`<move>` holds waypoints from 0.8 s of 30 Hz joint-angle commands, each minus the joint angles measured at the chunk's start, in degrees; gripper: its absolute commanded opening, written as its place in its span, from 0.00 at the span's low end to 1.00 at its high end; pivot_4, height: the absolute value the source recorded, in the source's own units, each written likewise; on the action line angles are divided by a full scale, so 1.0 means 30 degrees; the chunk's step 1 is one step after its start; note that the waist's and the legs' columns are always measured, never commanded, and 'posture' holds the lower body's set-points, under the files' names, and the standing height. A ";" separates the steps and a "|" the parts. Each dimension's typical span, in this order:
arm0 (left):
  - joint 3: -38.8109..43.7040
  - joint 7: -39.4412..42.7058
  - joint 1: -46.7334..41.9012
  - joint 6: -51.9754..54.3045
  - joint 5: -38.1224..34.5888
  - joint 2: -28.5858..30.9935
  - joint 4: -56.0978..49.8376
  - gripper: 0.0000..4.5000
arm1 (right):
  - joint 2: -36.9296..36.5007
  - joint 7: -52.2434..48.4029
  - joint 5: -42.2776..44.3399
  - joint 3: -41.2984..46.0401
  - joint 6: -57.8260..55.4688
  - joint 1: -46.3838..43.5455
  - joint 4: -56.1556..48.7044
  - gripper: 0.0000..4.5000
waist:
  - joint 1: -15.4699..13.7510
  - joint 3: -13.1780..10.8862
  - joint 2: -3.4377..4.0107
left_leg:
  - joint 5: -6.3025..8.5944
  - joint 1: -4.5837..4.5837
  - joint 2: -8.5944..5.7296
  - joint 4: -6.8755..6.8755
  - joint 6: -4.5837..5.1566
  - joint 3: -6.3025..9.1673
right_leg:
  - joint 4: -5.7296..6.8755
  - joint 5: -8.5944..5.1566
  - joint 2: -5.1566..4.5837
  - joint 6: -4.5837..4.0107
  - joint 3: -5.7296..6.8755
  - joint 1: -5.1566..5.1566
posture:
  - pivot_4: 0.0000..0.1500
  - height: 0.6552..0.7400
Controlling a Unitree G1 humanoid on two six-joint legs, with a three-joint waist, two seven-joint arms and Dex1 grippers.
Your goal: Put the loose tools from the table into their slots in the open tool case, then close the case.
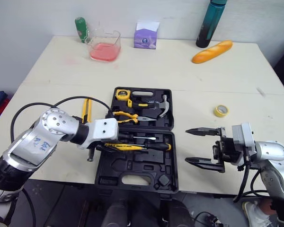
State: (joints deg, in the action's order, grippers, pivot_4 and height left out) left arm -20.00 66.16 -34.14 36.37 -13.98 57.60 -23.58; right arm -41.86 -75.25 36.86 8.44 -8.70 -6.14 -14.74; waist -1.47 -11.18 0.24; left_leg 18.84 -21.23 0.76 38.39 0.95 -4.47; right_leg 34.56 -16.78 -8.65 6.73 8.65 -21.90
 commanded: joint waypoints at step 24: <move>-0.1192 0.1297 -0.0659 -0.1982 0.3582 -0.1820 0.2034 0.12 | 0.0282 0.0394 -0.0154 -0.0093 0.0709 0.0305 -0.0968 1.00 | 0.0002 -0.0009 -0.0015 | 0.0008 -0.0015 0.0013 0.0109 0.0010 0.0004 | 0.0069 0.0000 0.0003 0.0000 -0.0008 -0.0002 | 1.00 1.00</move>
State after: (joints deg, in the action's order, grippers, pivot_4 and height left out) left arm -23.56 70.15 -36.64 31.07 -4.01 52.39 -17.28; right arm -41.26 -74.09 35.73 7.55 -7.56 -5.45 -15.50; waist -1.46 -11.20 0.20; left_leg 18.86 -21.28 0.79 38.74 0.99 -4.45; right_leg 34.77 -16.78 -8.64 6.73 8.62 -21.91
